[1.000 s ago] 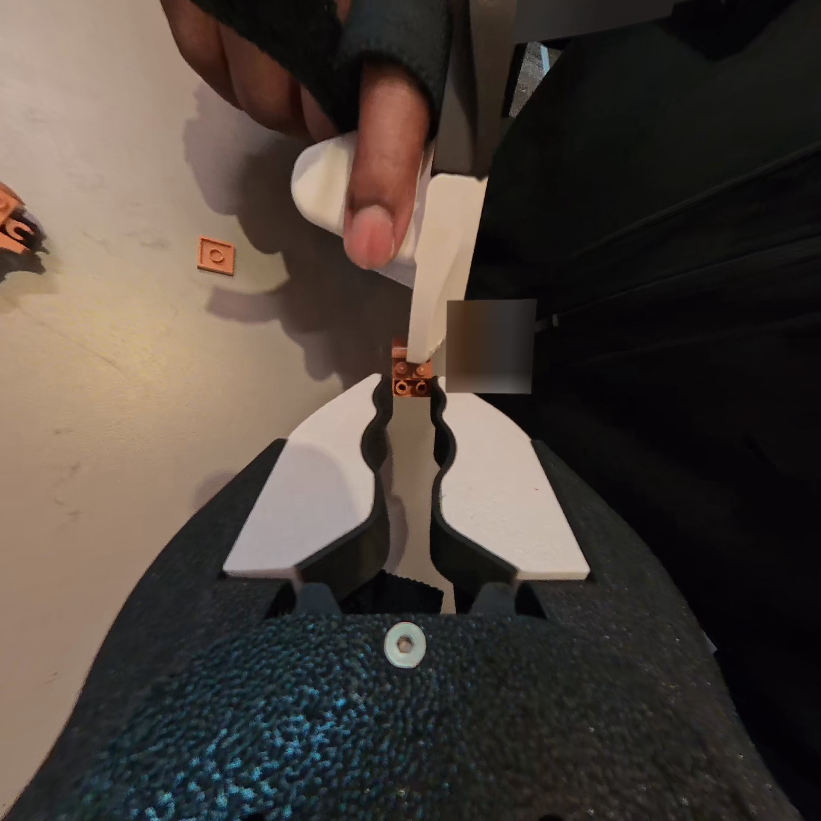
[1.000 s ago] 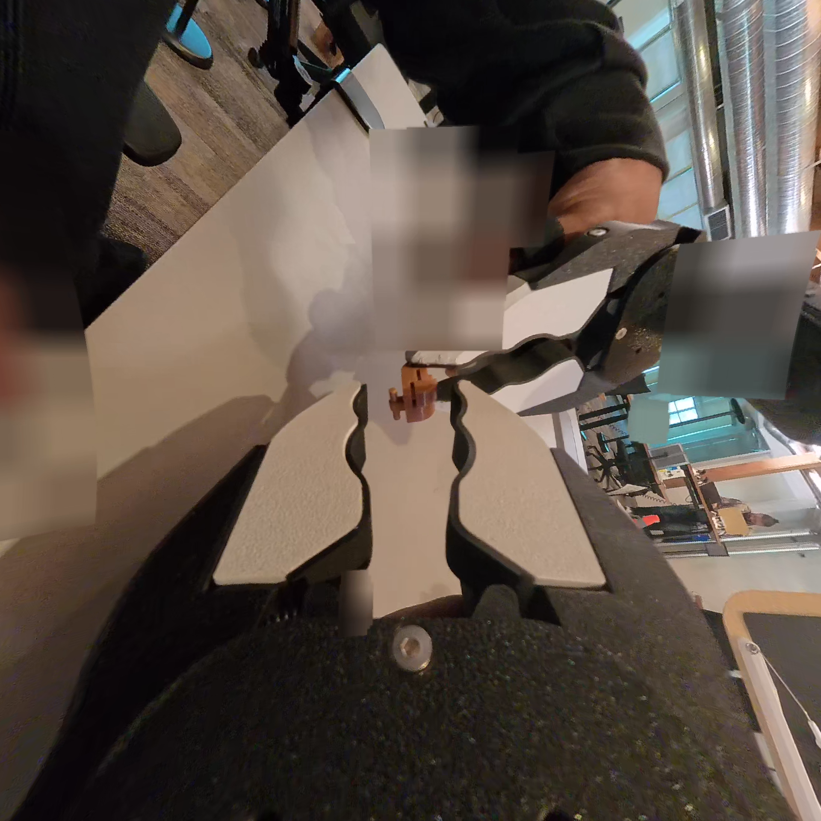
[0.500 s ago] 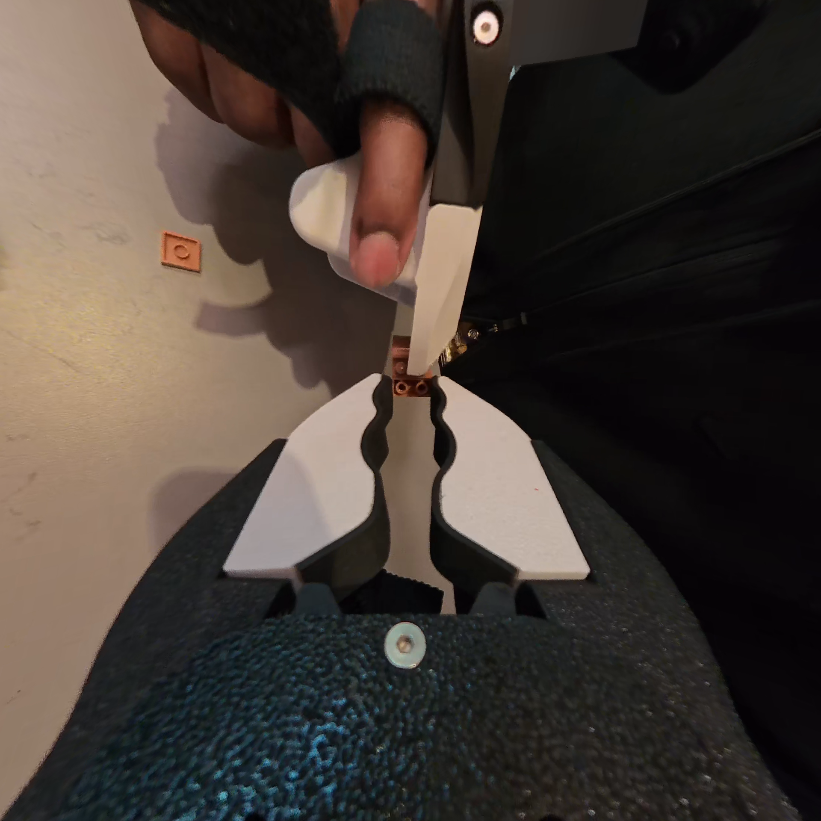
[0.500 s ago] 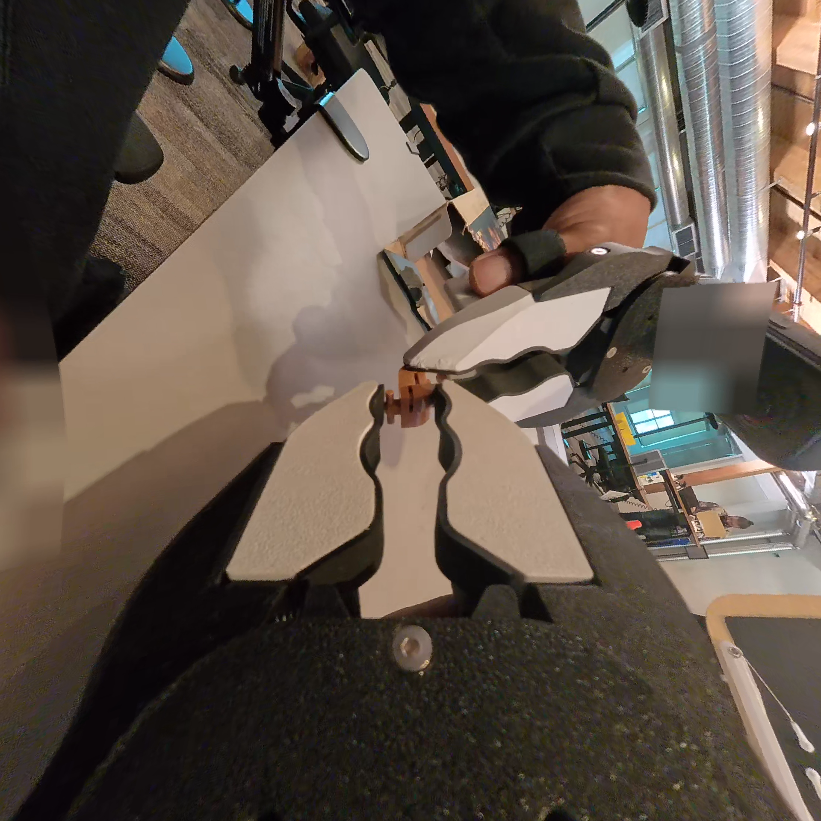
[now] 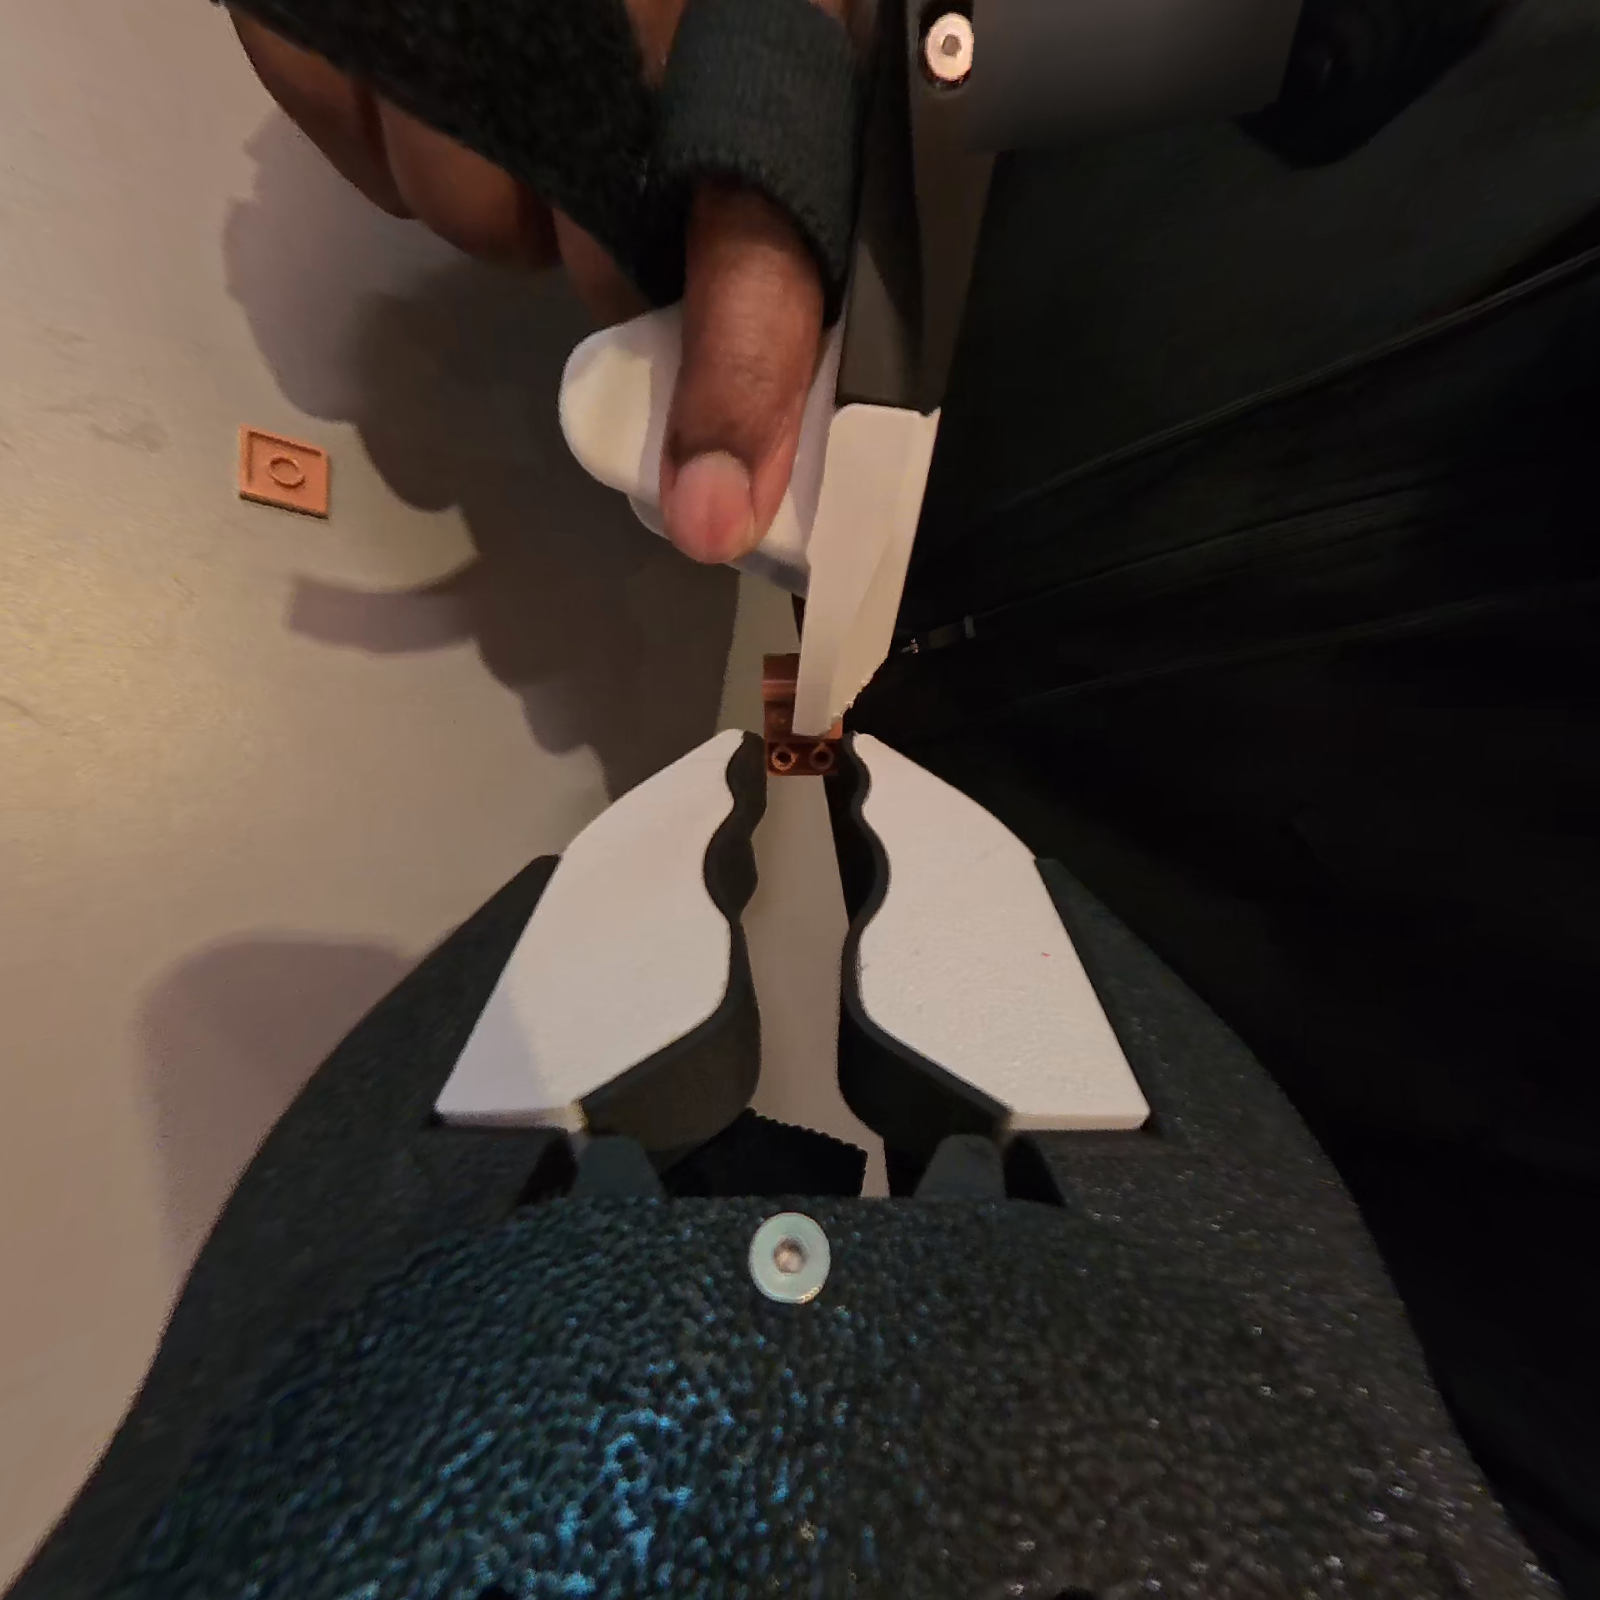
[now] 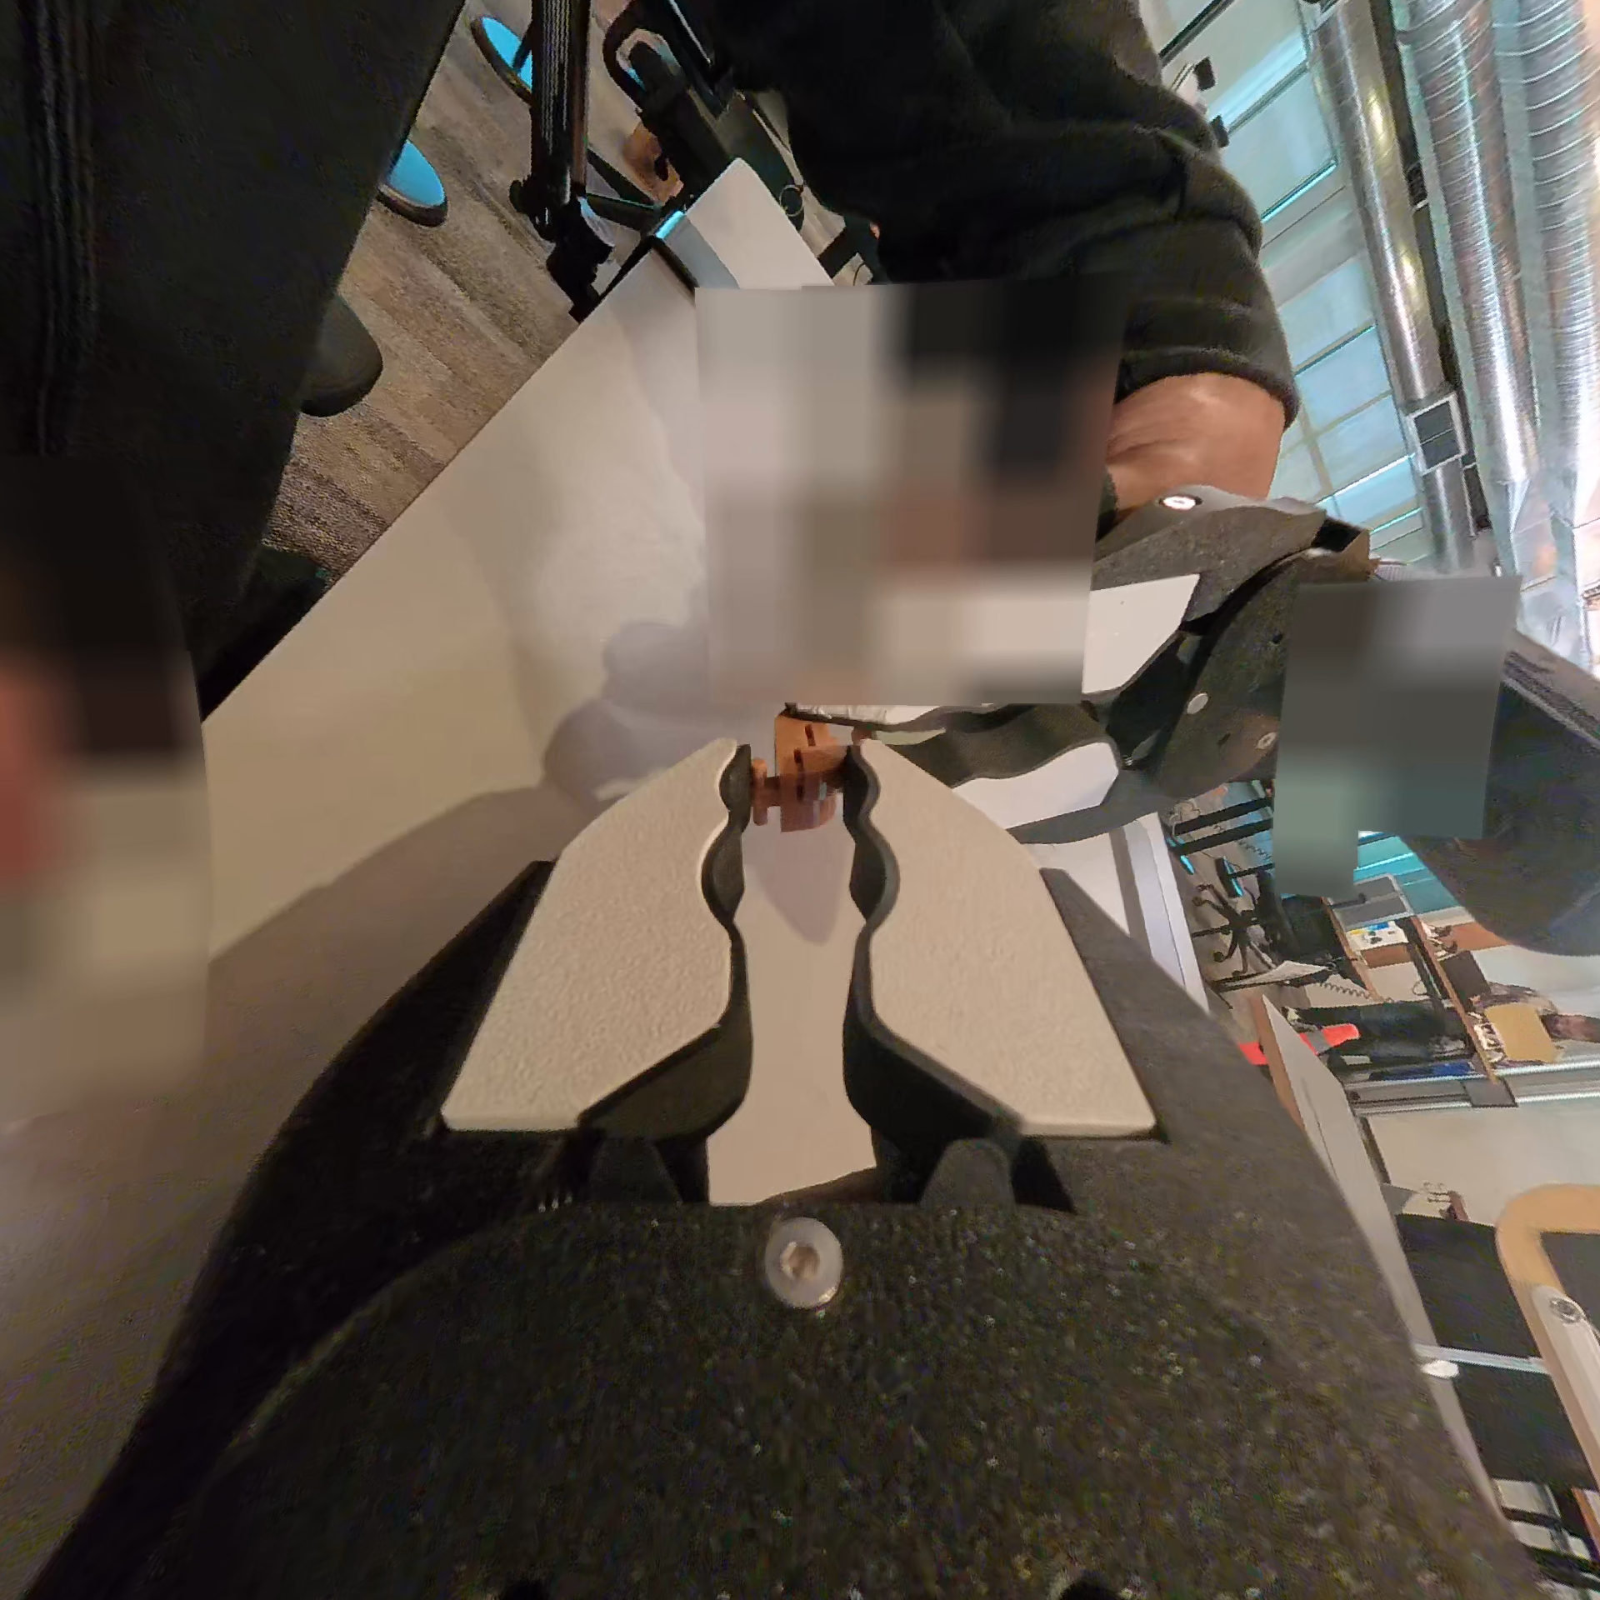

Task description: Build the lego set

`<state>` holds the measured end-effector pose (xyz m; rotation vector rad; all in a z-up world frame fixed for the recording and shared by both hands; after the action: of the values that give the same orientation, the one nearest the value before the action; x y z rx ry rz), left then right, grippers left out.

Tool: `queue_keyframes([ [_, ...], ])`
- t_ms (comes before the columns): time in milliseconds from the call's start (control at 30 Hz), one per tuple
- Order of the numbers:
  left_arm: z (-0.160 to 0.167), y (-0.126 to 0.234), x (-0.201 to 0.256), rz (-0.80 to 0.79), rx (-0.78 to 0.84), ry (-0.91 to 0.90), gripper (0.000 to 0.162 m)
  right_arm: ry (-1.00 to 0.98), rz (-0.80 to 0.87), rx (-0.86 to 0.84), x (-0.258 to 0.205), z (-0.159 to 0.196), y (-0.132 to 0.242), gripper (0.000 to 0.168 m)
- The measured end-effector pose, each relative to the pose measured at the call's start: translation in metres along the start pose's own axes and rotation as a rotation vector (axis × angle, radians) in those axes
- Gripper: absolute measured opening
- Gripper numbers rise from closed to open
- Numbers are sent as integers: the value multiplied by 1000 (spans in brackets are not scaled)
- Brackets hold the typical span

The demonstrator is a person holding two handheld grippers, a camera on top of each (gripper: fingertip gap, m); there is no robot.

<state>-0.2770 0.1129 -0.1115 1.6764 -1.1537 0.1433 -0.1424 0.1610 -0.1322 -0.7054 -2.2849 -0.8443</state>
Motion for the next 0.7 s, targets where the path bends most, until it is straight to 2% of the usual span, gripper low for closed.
queue_keyframes([
  [200,1,1,-2,18,49,27,16,-63,25,14,1,3,3,20],
  [400,8,13,0,-75,242,-16,17,-241,92,58,10,7,8,20],
  [500,17,20,7,-260,342,-131,16,-335,111,85,15,10,12,20],
  [633,26,20,30,-657,436,-451,16,-406,126,72,19,11,13,20],
  [700,27,15,42,-774,454,-560,17,-417,135,44,20,11,11,20],
])
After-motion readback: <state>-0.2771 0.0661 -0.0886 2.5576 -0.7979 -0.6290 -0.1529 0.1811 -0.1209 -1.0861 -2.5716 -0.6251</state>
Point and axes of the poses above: each gripper's, where its closed fingertips meet, y back along the fingers, z out of its underside, x = y × z across the jaws, the point moved 9 cm from there along y, back along the fingers, and after that the axes turned 8 degrees about -z, right-handed, at the moved point
